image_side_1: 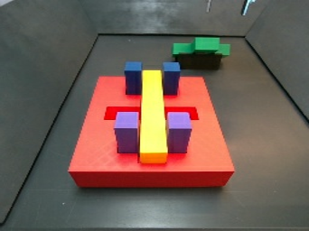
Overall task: Pick up the green object. Move up. Place the green object on the fixture. Regrasp the green object. Move to above the board. Insert the green object.
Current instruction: Regrasp the green object.
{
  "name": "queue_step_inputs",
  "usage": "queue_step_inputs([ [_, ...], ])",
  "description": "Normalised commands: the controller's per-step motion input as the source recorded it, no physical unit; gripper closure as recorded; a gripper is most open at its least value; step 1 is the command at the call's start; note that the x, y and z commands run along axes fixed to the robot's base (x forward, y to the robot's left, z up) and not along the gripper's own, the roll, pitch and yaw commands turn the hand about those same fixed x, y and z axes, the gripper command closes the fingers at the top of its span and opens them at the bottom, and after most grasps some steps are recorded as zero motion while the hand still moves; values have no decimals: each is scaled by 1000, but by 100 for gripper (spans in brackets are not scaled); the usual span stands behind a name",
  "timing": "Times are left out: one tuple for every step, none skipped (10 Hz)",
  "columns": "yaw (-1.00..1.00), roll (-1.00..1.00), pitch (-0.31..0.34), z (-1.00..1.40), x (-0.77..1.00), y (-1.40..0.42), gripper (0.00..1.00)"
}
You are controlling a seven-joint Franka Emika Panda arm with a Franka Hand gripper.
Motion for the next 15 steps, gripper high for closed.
queue_step_inputs([
  [334, 897, -146, 197, -149, -209, 0],
  [351, 866, -137, 177, -283, -291, 0],
  [349, 1000, -134, 0, -440, -326, 0],
  [354, 966, -231, -114, -463, -349, 0],
  [340, 877, -277, -140, -423, -360, 0],
  [329, 831, -277, -97, -371, -366, 0],
  [294, 806, -274, -6, -260, -351, 0],
  [231, 683, -349, -80, -183, -237, 0],
  [194, 697, -394, -217, -200, -200, 0],
  [163, 671, -357, -154, -43, -160, 0],
  [54, 680, -266, -46, 97, -94, 0],
  [0, 863, -166, 0, 234, -34, 0],
  [0, 989, 0, 0, 226, 0, 0],
  [0, 526, 160, -120, 309, 0, 0],
  [0, 211, 0, -100, 0, 0, 0],
])
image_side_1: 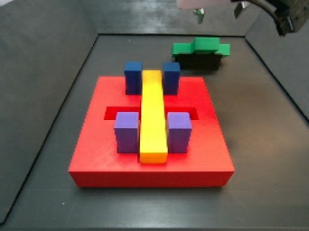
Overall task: Pick up the green object. Move up. Place the green object on the fixture. Regrasp the green object. Move to above the board. Insert the green object.
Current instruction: Regrasp the green object.
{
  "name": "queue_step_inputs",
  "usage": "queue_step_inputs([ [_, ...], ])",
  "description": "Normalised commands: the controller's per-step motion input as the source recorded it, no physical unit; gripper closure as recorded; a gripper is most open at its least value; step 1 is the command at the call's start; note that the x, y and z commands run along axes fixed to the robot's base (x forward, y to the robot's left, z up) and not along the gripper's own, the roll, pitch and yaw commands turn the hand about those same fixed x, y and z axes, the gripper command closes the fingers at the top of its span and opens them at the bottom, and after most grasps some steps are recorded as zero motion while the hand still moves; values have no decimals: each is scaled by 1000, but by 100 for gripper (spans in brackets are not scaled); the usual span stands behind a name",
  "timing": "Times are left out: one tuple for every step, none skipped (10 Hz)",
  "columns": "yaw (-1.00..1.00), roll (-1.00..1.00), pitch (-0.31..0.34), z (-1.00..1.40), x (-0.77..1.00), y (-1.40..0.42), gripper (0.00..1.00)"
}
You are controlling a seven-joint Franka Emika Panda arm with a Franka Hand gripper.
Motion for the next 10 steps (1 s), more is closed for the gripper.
queue_step_inputs([
  [6, 0, 0, 0, 0, 0, 0],
  [0, 6, 0, 0, 0, 0, 0],
  [0, 280, 166, -274, 0, 0, 0],
  [0, 411, 223, -400, 0, 0, 0],
  [0, 280, 246, -311, 0, 0, 0],
  [0, 154, 254, -214, 106, 0, 0],
  [0, 86, 171, -217, 97, 0, 0],
  [0, 40, 43, -226, 0, 14, 0],
  [0, 3, 11, -303, 0, 83, 0],
  [0, 66, 6, -320, 0, 29, 0],
])
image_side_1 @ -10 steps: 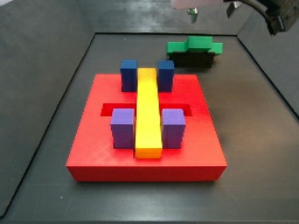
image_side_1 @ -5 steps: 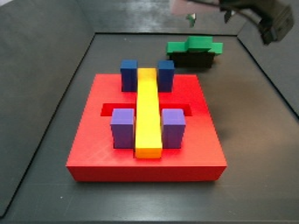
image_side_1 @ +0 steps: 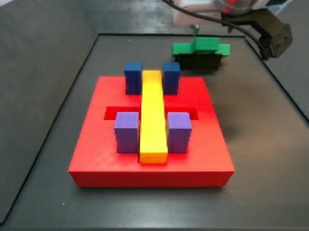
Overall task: Pick up the green object. Move up. Place the green object on the fixture. Regrasp the green object. Move to above the board. Insert the green object.
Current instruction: Regrasp the green object.
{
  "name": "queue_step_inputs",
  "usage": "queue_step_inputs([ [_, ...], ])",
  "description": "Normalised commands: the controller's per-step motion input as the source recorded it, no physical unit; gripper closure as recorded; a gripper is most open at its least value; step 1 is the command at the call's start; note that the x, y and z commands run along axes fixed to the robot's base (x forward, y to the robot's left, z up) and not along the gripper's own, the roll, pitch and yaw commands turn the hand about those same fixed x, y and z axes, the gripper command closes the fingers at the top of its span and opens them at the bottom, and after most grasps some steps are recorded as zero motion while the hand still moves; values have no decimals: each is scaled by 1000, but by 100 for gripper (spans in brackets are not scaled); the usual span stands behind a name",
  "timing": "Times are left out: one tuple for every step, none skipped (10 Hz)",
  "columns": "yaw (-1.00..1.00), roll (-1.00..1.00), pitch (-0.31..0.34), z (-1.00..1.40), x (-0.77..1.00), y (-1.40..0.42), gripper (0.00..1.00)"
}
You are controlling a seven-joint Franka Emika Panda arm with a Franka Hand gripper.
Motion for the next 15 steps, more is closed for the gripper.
queue_step_inputs([
  [-6, 60, 31, -200, 0, 0, 0],
  [-54, 29, 6, -169, 0, 0, 0],
  [-23, 0, 0, -120, 0, 0, 0],
  [-11, 9, 0, -126, 0, 0, 0],
  [0, 31, 0, -149, 0, 0, 0],
  [0, 54, 0, -180, 0, 0, 0],
  [0, 69, 6, -203, 0, 0, 0],
  [0, 86, 23, -220, 3, 0, 0],
  [0, 91, 43, -217, 23, 0, 0],
  [0, 77, 74, -191, 83, 0, 0],
  [0, 77, 106, -191, 134, 0, 0],
  [0, 57, 143, -180, 183, 23, 0],
  [0, 51, 191, -163, 220, 60, 0],
  [0, 17, 223, -111, 220, 120, 0],
  [0, 0, 183, -63, 106, 166, 0],
])
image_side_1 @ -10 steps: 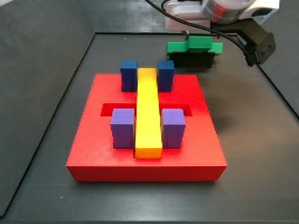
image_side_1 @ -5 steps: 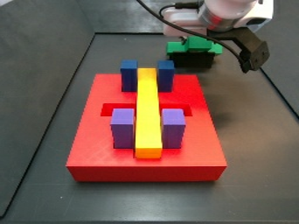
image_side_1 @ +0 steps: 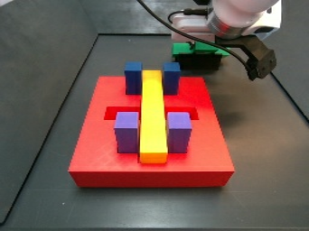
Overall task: Pick up the green object. Move up. Place the green object on the fixture. Regrasp the green object. Move to above the board. Insert the green object.
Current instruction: Regrasp the green object.
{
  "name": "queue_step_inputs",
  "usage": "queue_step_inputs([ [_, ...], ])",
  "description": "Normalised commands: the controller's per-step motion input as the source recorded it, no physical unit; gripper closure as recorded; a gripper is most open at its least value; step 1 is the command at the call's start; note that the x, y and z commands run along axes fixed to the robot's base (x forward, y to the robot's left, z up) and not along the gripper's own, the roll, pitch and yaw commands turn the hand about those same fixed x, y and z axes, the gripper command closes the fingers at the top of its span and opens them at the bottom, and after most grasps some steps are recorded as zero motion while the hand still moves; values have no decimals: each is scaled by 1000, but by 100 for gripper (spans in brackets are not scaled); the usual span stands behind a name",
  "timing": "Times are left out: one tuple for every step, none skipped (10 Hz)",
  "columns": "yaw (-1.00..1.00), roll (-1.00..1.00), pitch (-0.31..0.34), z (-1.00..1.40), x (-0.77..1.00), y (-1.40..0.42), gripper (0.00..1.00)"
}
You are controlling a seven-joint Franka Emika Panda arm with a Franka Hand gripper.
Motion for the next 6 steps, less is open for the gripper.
queue_step_inputs([
  [0, 0, 26, -80, 0, 66, 0],
  [0, 0, 0, -86, 0, 66, 0],
  [-6, 0, 0, -106, -34, 43, 0],
  [-14, 0, 0, -89, -40, 60, 0],
  [-11, 0, 0, -63, -20, 71, 0],
  [0, 20, 0, -26, 0, 0, 0],
])
